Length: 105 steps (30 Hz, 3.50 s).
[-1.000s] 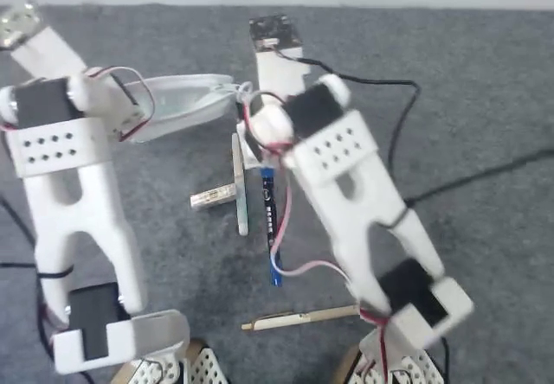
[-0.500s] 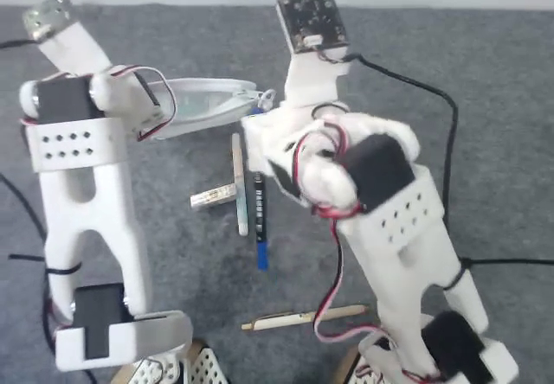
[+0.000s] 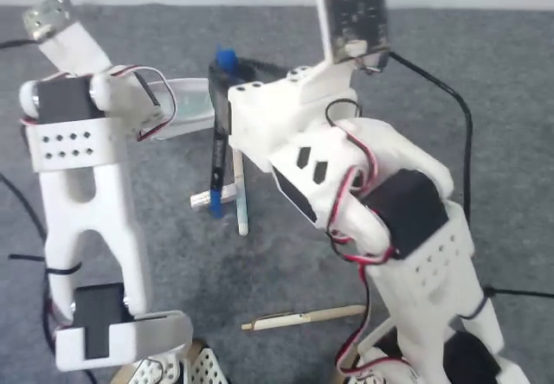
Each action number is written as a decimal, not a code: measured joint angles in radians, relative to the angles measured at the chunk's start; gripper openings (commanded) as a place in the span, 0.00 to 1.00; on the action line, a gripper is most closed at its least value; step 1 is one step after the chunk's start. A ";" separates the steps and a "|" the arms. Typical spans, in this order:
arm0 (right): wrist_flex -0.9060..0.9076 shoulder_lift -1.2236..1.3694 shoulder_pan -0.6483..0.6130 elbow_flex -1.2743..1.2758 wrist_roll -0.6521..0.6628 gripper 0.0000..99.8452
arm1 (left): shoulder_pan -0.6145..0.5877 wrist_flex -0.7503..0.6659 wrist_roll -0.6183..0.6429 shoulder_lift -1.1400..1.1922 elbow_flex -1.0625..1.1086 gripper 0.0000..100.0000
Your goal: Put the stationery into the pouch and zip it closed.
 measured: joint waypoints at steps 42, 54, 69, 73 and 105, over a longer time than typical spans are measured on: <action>-1.022 -0.031 0.005 0.818 0.660 0.01 | 0.000 0.002 0.000 0.000 0.000 0.01; -0.908 -0.103 -0.026 0.885 0.747 0.14 | 0.000 0.002 0.000 0.000 0.000 0.01; -0.664 -0.313 -0.040 0.885 0.664 0.13 | 0.000 0.002 0.000 0.000 0.000 0.01; -0.586 -0.318 -0.044 0.885 0.623 0.13 | -0.044 0.002 0.000 0.000 0.000 0.01; -0.295 0.204 -0.043 0.700 0.235 0.13 | -0.413 0.002 0.115 0.000 -0.018 0.01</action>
